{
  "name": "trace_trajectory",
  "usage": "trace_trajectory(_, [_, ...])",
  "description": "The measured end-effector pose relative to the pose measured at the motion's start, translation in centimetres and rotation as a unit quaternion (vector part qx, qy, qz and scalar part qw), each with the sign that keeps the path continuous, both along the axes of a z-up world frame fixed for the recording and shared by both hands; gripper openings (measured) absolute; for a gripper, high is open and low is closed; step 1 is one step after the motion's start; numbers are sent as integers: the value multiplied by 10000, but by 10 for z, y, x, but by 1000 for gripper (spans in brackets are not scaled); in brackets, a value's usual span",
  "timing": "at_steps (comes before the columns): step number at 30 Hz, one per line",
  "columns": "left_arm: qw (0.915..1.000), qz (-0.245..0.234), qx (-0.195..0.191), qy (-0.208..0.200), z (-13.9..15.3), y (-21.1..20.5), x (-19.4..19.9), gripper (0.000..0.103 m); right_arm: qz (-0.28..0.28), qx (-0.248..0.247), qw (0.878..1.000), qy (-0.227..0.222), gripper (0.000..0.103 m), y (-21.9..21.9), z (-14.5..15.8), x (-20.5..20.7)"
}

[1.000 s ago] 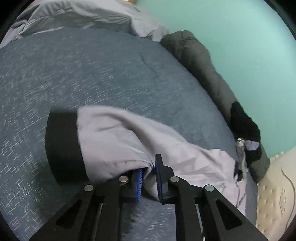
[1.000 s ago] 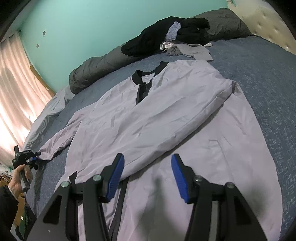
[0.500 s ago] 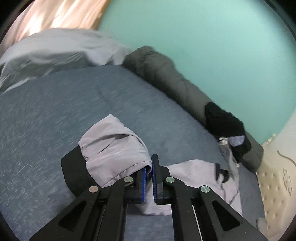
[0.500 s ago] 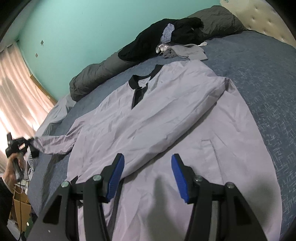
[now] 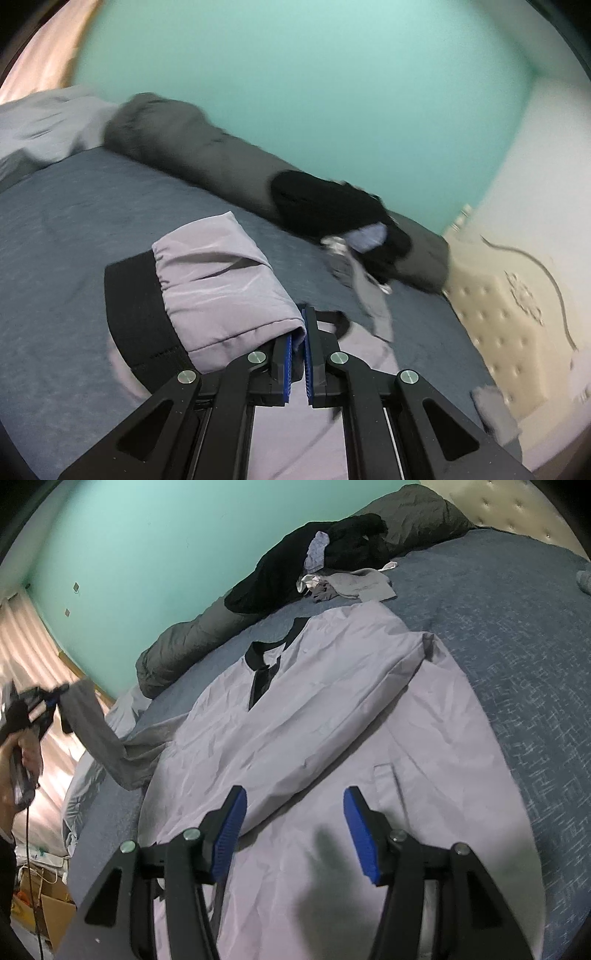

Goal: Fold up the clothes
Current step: 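Carry the sleeve across the jacket front with the left gripper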

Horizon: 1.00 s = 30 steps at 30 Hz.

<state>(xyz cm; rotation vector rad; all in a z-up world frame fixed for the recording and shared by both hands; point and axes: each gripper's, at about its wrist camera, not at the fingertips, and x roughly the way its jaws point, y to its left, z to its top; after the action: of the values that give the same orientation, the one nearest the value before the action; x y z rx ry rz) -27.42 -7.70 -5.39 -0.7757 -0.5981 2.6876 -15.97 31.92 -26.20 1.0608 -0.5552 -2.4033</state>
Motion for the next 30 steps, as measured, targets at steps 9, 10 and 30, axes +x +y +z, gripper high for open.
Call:
trace_trajectory(9, [9827,-1695,-712,-243,-26,172,6,5,-281,-288,9992,-58,57,30,4,-6])
trace_trajectory(10, [9787,-1839,-854,-328,-37,185,10,5,-317,-290,9991,-36,57,34,7,-5])
trace_trajectory(30, [9226,-2963,-2191,-1141,-149,243,87,50,-832,-650,9941,-256,58,70,3,-10])
